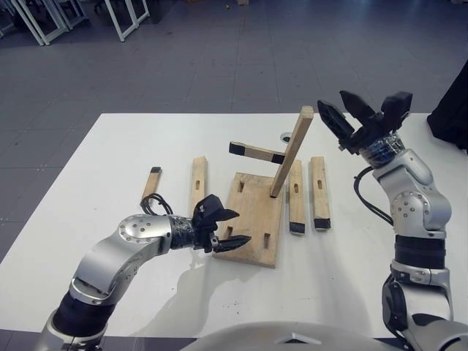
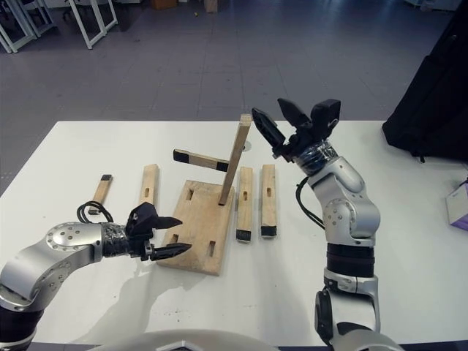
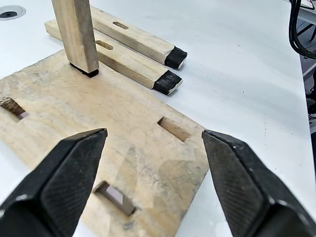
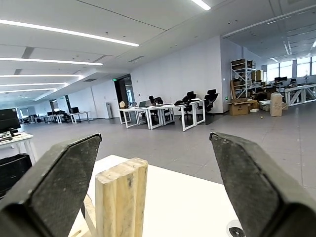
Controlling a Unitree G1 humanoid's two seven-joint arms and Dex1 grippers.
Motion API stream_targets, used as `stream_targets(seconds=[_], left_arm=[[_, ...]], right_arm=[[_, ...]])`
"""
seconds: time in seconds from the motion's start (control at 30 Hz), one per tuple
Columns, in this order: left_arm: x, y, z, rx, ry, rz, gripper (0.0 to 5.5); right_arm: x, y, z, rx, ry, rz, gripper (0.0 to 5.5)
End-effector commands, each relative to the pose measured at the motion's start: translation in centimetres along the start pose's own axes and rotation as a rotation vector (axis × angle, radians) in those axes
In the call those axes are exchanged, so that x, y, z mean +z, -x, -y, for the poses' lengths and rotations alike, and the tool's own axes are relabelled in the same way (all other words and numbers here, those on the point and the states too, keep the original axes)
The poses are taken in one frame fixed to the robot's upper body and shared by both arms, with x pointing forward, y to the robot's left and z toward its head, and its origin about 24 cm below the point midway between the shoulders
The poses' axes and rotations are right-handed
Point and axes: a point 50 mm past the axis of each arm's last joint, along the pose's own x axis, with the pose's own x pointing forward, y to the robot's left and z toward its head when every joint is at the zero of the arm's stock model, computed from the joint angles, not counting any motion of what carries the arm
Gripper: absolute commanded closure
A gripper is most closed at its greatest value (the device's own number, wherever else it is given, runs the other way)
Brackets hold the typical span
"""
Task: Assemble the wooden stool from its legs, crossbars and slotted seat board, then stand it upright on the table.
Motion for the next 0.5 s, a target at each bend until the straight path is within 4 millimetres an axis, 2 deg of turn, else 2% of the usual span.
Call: stream_targets(seconds=[0.03, 0.13, 0.23, 0.37, 0.5], left_arm=[[-1.5, 2.2, -2.3, 0.182, -0.059, -0.147, 1.94], [-2.3, 2.6, -2.5, 0.216, -0.058, -0.168, 1.94], [-2.5, 2.3, -2.4, 0.254, -0.055, -0.118, 1.94], [-2.7, 1.6, -2.9, 0.378, -0.043, -0.044, 1.94], [-2.7, 0.6, -2.6, 0.42, -0.027, -0.015, 1.94]], right_arm=[[-0.5, 2.0, 0.0, -0.064, -0.003, -0.043, 1.44], [-1.5, 3.8, 0.7, -0.174, 0.041, -0.115, 1.44], [-4.9, 5.5, 1.4, -0.391, 0.143, -0.346, 1.44], [-8.8, 6.9, -0.6, -0.527, 0.113, -0.574, 1.44], [-10.7, 7.6, -2.4, -0.62, 0.005, -0.698, 1.44]])
